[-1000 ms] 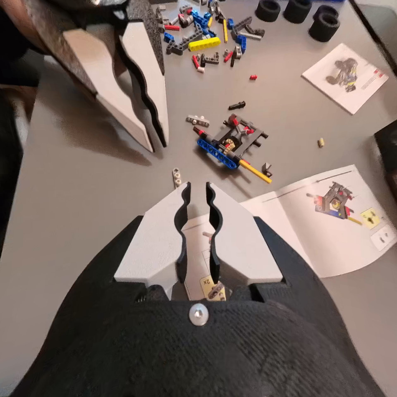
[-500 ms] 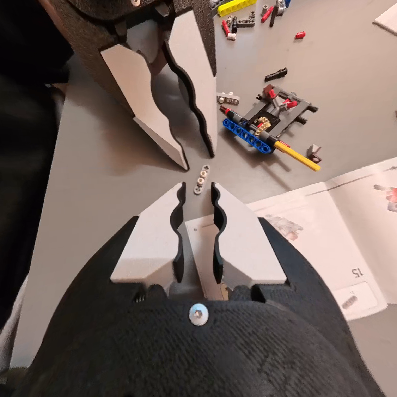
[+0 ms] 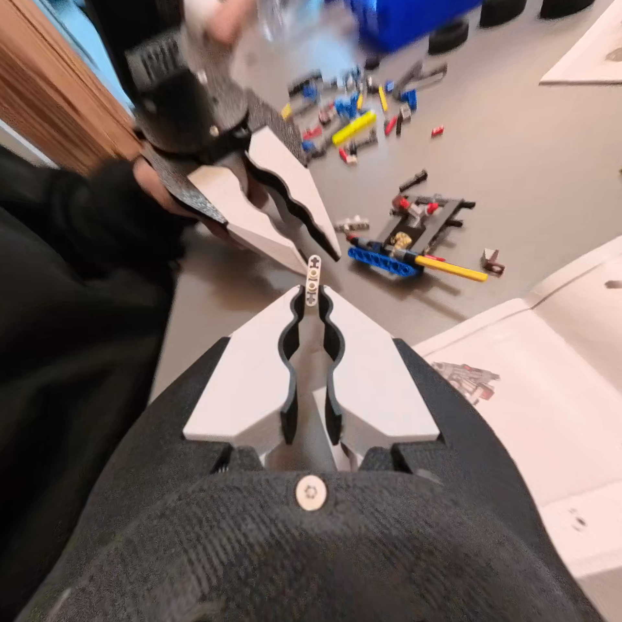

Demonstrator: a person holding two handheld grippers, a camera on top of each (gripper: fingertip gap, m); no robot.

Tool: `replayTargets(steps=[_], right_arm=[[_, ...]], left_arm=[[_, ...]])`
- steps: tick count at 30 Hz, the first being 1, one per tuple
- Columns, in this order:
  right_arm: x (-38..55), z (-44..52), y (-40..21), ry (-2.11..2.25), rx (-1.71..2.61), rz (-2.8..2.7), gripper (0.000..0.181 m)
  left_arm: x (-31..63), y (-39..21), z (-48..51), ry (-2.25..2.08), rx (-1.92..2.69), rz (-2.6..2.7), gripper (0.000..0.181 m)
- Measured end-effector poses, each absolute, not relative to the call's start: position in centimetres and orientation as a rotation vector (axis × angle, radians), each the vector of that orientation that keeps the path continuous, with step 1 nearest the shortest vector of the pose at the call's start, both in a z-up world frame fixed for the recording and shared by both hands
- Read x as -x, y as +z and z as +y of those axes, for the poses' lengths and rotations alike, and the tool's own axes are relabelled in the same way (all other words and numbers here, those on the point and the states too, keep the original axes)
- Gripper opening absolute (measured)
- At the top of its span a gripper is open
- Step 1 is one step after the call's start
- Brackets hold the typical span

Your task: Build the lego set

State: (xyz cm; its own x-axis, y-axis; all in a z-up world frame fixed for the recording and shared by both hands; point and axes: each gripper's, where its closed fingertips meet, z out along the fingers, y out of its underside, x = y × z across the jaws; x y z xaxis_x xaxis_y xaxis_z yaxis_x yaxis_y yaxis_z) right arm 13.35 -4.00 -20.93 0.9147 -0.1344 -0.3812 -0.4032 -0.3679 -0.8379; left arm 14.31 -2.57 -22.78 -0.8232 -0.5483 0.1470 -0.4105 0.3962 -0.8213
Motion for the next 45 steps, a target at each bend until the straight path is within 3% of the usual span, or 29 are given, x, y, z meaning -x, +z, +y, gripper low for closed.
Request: replayTargets(steps=[1, 9, 20, 28, 40, 45], right_arm=[[-13.5, -4.1, -20.2, 0.357, 1.874, 0.421, 0.006], [-14.8, -4.1, -18.4, 0.335, 1.719, 0.45, 0.006], [-16.7, -0.6, -18.0, -0.726, 1.923, 0.263, 0.005], [-16.3, 0.3, -17.2, -1.25, 1.982, 0.068, 0.005], [-15.4, 1.1, -17.2, -1.44, 1.998, -0.111, 0.006], [-15.4, 1.4, -18.3, -1.25, 2.027, -0.056, 0.006]], left_arm=[[-14.6, -21.7, -2.4, -1.486, 0.908, 2.442, 0.016], [-14.4, -18.9, -1.9, -1.788, 1.053, 2.347, 0.019], [-15.1, -17.3, 0.4, -1.989, 1.455, 2.03, 0.006], [-15.6, -16.5, 1.4, -2.131, 1.656, 1.781, 0.016], [-15.6, -17.2, 0.4, -2.225, 1.796, 1.735, 0.008], [-15.8, -18.1, 0.7, -2.169, 1.763, 1.789, 0.006]])
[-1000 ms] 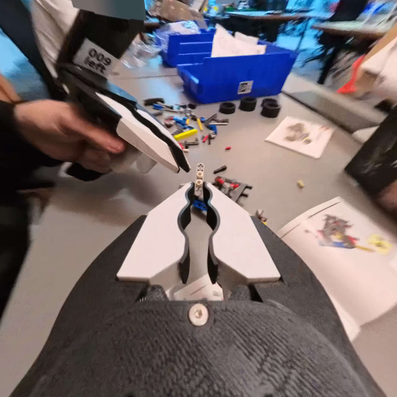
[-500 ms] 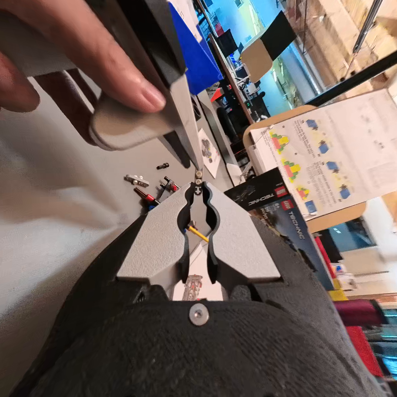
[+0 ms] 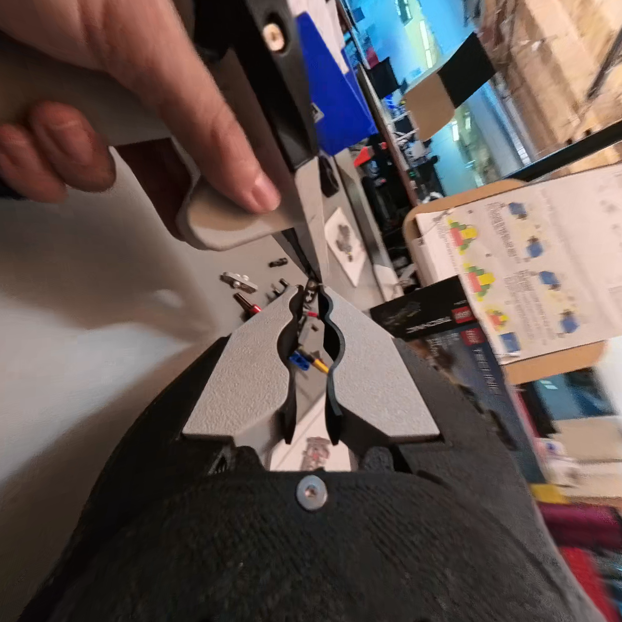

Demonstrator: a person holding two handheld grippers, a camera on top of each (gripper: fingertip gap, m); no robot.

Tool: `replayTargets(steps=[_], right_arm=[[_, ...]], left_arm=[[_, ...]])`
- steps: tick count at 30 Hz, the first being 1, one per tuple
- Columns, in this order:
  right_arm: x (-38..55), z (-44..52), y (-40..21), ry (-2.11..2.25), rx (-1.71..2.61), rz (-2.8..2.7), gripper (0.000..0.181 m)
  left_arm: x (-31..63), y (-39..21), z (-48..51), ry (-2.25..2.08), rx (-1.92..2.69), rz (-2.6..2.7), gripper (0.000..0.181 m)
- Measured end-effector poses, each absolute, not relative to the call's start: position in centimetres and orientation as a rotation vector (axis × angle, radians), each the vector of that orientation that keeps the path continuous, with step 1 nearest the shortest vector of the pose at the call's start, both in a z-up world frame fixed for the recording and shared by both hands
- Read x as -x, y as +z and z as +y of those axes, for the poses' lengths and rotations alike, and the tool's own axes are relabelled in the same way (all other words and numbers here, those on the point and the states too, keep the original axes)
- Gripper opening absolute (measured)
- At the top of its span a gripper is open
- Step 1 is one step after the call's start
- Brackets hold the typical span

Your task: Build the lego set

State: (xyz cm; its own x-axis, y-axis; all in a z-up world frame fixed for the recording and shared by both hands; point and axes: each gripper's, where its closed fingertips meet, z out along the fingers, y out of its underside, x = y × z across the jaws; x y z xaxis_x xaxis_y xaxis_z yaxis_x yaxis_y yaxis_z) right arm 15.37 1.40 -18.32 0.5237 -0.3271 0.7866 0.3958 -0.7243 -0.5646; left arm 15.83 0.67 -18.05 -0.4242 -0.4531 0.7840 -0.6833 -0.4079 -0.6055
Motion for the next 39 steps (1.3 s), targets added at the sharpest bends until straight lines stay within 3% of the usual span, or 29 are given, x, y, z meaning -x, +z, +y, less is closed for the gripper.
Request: replayTargets(steps=[8, 13, 19, 21, 24, 39], right_arm=[[-15.5, 1.1, -18.7, -0.48, 1.9, 0.331, 0.019], [-14.6, 1.3, -18.6, -0.121, 1.795, 0.406, 0.007], [-14.7, 1.3, -18.9, -0.11, 1.814, 0.405, 0.005], [-15.2, 1.1, -19.3, -0.157, 1.84, 0.416, 0.017], [-14.6, 1.3, -19.5, -0.164, 1.866, 0.368, 0.002], [-15.4, 1.5, -20.1, -0.434, 1.924, 0.394, 0.001]], left_arm=[[-16.5, -18.4, 1.4, 1.897, -1.514, -1.683, 0.006], [-15.9, -18.3, 1.1, 1.848, -1.403, -1.68, 0.006], [-15.7, -18.4, 1.1, 1.817, -1.374, -1.683, 0.006], [-15.5, -18.4, 1.0, 1.807, -1.362, -1.668, 0.006], [-15.3, -18.3, 0.8, 1.8, -1.357, -1.648, 0.006], [-15.6, -19.5, 0.4, 1.847, -1.497, -1.734, 0.007]])
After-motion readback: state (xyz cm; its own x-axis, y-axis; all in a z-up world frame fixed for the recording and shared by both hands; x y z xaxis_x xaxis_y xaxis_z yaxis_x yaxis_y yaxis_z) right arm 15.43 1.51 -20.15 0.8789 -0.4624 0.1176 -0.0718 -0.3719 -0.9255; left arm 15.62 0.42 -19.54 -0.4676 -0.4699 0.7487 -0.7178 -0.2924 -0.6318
